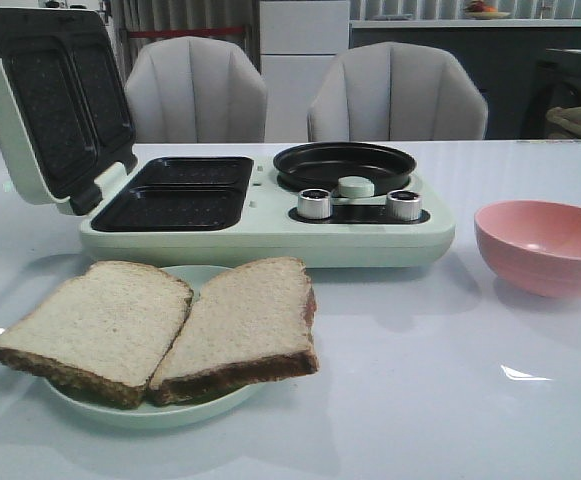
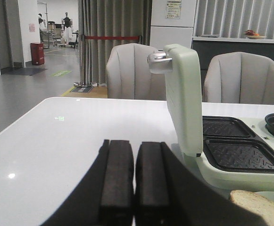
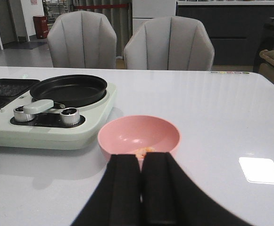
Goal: Make breakfast with bread and shrimp
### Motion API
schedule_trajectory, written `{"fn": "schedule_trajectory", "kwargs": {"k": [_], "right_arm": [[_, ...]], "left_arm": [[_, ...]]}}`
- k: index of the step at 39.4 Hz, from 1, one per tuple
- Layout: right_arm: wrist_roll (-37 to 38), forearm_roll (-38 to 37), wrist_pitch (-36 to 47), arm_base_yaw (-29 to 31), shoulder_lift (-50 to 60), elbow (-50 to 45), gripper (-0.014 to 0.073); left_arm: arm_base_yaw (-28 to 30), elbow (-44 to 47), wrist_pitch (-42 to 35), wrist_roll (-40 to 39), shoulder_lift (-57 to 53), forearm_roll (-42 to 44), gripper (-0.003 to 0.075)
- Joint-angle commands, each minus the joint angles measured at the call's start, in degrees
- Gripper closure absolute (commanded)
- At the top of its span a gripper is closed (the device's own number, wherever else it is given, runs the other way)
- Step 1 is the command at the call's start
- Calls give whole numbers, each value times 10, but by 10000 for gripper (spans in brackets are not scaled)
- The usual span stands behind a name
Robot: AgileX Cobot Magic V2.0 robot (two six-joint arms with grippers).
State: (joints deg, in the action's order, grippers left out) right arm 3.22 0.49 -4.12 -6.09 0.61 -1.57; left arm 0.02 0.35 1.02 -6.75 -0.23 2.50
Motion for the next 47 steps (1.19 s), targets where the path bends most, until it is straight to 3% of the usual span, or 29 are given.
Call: {"fn": "schedule_trajectory", "kwargs": {"k": [1, 30, 35, 42, 47], "right_arm": [[-2, -5, 45, 1, 12, 10, 437], [-2, -5, 45, 1, 12, 10, 437], [-2, -5, 45, 1, 12, 10, 437], [-2, -5, 45, 1, 12, 10, 437], [-2, -5, 45, 1, 12, 10, 437]], "left_arm": [[-4, 12, -46, -2, -10, -1, 606], [-4, 12, -46, -2, -10, -1, 606], [-4, 11, -83, -2, -10, -1, 606], [-4, 1, -203, -2, -10, -1, 606], [-4, -62, -160, -2, -6, -1, 606]]}}
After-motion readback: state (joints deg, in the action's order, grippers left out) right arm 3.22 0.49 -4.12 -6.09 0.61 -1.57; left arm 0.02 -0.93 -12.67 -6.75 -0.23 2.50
